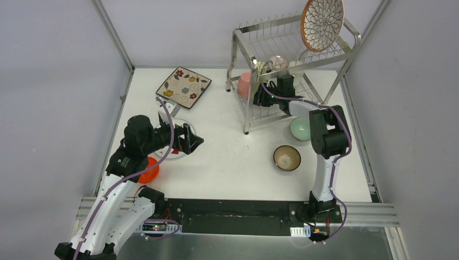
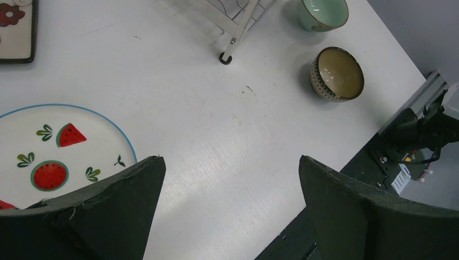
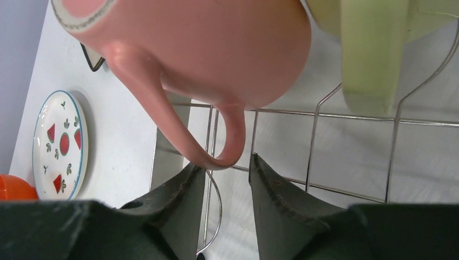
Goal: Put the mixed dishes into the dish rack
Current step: Move the cup to the dish rack.
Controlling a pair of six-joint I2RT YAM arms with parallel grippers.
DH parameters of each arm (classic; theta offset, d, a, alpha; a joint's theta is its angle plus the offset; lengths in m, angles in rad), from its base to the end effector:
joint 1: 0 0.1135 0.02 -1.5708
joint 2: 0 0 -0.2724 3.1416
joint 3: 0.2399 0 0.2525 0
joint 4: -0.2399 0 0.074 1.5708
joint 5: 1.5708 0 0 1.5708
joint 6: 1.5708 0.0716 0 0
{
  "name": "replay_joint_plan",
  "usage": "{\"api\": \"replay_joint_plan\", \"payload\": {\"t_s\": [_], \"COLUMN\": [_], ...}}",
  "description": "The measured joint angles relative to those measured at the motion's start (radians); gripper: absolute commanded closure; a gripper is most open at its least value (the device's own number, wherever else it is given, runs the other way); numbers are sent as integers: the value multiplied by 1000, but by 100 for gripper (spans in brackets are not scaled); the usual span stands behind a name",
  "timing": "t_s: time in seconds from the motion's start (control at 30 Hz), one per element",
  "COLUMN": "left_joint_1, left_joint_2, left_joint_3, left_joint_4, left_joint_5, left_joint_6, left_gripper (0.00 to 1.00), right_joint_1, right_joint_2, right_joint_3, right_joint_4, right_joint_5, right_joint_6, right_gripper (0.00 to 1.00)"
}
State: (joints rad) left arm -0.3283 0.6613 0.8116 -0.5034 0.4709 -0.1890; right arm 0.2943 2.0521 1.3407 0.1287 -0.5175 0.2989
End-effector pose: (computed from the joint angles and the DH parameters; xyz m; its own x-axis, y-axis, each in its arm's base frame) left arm 0.1484 -0.0849 0.3292 -0.4512 -0.0232 -0.8921 0.6165 0.7147 -0.3304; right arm 0.4537 0.1745 0.1653 -0.6939 0.0571 -0.7178 -0.4636 0.7273 0.5060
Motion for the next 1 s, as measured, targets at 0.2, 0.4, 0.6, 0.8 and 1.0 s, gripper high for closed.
{"api": "replay_joint_plan", "payload": {"t_s": [0.2, 0.4, 0.6, 0.8, 1.0], "left_joint_1": [0, 0, 0, 0, 0], "left_joint_2": [1, 4, 15, 16, 19], "left_joint_3": [0, 0, 0, 0, 0], "left_joint_4": [0, -7, -8, -13, -14], "left_joint_5": [0, 0, 0, 0, 0], "left_joint_6": [0, 0, 0, 0, 0], "left_gripper": [1, 1, 1, 1, 2], "right_joint_1": [-3, -16, -17, -17, -17], "right_joint_2": [-21, -44, -44, -26, 46], "right_joint_3": [-26, -77, -155, -135, -72], "right_joint_4": [7, 41, 191, 316, 368], "right_joint_5": [1, -15, -45, -50, -51], "right_joint_6": [36, 142, 319, 463, 523], "right_gripper": [62, 73, 83, 84, 84]}}
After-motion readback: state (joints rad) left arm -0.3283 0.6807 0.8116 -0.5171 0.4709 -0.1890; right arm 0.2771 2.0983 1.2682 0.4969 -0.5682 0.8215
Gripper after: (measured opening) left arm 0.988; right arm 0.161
